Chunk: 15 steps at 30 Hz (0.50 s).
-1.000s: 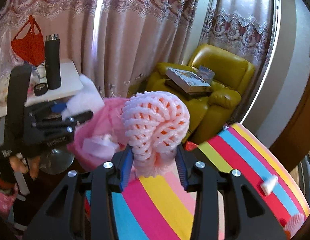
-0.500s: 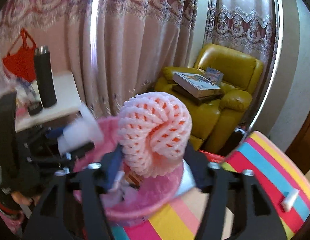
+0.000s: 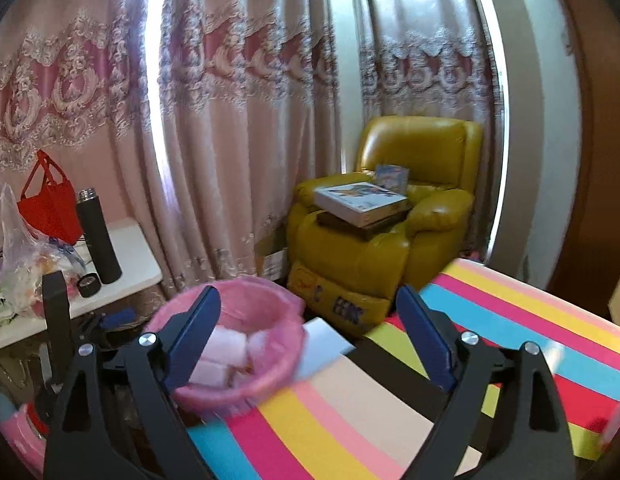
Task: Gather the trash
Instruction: 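Move both tools back over the striped table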
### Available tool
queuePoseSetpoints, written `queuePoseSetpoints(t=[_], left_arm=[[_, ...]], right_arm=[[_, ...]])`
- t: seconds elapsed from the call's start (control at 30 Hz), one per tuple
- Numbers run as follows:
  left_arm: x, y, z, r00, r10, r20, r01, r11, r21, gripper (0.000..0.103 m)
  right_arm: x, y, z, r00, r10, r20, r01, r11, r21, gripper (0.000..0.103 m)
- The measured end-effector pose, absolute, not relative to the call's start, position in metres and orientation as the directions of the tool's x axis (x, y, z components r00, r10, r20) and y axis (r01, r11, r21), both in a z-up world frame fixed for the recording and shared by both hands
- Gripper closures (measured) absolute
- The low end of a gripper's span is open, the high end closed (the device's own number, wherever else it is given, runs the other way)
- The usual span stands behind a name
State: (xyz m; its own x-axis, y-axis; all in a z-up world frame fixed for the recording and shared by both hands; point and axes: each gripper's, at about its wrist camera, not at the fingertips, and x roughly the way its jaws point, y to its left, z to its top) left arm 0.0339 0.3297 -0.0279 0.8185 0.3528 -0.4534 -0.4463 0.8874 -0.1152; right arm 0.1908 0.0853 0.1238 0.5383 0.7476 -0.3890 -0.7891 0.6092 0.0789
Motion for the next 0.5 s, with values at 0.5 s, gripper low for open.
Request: queuePoseSetpoints(t=[0.5], left_arm=[[0.125, 0.163, -0.037, 0.847, 0.070, -0.528, -0.073, 0.997, 0.015, 0.014]], right_arm=[[0.220, -0.135, 0.053, 0.779, 0.363, -0.512, -0.446, 0.894, -0.045, 0.016]])
